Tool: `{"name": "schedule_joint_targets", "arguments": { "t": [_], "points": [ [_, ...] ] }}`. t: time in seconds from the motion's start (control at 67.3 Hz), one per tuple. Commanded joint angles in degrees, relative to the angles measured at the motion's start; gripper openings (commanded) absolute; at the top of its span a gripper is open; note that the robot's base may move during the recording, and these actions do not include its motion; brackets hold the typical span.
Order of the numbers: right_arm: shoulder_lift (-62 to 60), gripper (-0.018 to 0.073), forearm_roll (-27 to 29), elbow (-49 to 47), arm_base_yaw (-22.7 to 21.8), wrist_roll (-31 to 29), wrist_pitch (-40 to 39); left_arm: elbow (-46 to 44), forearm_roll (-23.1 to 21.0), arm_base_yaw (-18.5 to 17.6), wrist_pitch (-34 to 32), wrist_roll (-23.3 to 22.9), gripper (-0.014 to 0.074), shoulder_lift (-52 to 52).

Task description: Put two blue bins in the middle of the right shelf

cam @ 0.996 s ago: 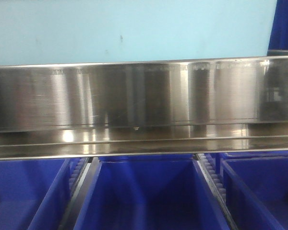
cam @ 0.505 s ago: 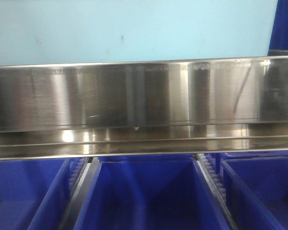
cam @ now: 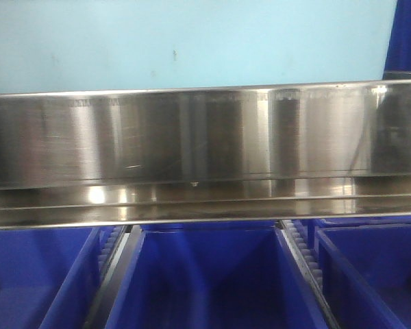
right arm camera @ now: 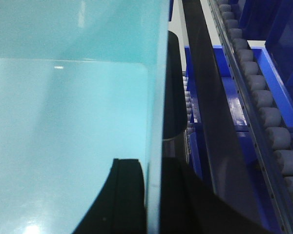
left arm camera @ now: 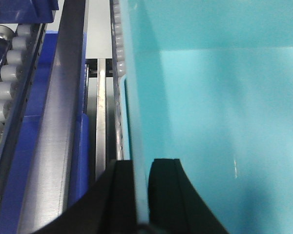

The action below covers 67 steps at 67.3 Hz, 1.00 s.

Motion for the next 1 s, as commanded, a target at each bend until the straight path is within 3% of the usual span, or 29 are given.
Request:
{"name": "schedule_joint_targets", "arguments": {
  "t": [0.0,0.134,0.268,0.357,0.446,0.55,0.624,0.817,0.981],
  "points": [
    [-0.6,-0.0141,-0.8,-0.2,0.5,-0.5,-5.0,-0.1,-2.0,-0.8,-4.7,0.4,-0.0069,-0.6],
    [-0.6,-0.0096,-0.8,-0.2,0.5,-0.5,-5.0,-0.4,-2.0,-0.8,-4.6,0.4,0.0109,-0.6],
    [-0.6,0.0168,-0.8,-0.3,0.5,-0.5,-3.1,-0.7,-2.0,-0.8,-4.4,0.4,0.0246,-1.0],
    [-1.0,0.0298,-0.8,-1.0,0.5,-0.5,-0.3,-0.7,-2.0,-0.8,-4.3,0.4,0.0275,-1.8],
    [-1.6,0.037,-0.8,-2.5,0.5,-0.5,2.8,-0.7,-2.0,-0.8,-4.1,0.4,0.0279,-3.1],
    [-2.8,0.0385,0.0,-4.8,0.5,-0.7,5.7,-0.8,-2.0,-0.8,-3.5,0.4,0.0279,-5.0],
    [-3.1,0.038,4.5,-7.0,0.5,-4.0,9.5,-2.1,-3.4,-0.8,0.1,0.4,0.0279,-5.5],
    [-3.0,0.038,15.2,-11.3,-0.8,-10.4,22.2,-9.6,-4.8,-0.8,16.5,0.4,0.0279,-3.5],
    [-2.9,0.038,19.6,-11.3,-4.4,-12.9,25.4,-16.3,-5.9,-0.8,28.9,0.8,0.0279,0.9]
  ]
}}
